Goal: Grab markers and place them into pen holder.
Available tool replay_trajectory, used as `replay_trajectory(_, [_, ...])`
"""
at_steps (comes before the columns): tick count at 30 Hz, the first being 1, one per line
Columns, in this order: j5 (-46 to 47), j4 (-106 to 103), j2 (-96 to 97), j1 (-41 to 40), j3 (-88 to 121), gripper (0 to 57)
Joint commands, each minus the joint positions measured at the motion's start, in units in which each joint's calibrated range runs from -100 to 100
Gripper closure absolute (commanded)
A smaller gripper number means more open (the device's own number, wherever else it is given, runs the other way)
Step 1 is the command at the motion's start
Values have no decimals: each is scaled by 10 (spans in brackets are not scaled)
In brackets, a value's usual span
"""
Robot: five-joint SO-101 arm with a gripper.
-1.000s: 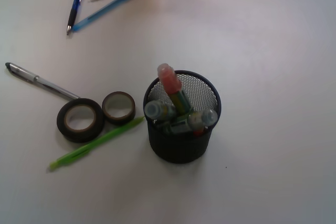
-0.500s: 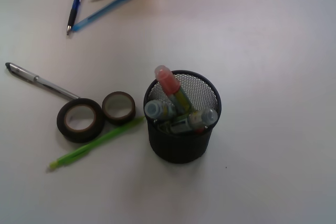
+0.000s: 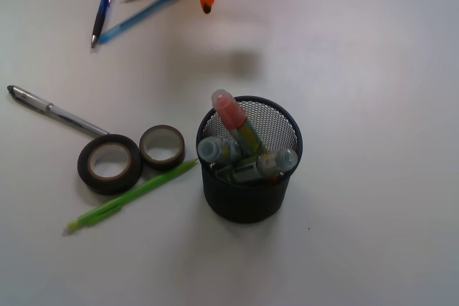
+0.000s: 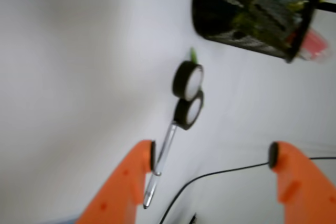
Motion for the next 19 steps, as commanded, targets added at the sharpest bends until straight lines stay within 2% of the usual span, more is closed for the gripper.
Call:
replay_trajectory(1, [-3, 24, -5, -1, 8, 459])
replay_trajectory(5, [-6, 33, -5, -2, 8, 569])
replay_trajectory(19, [-22, 61, -5, -1, 8, 569])
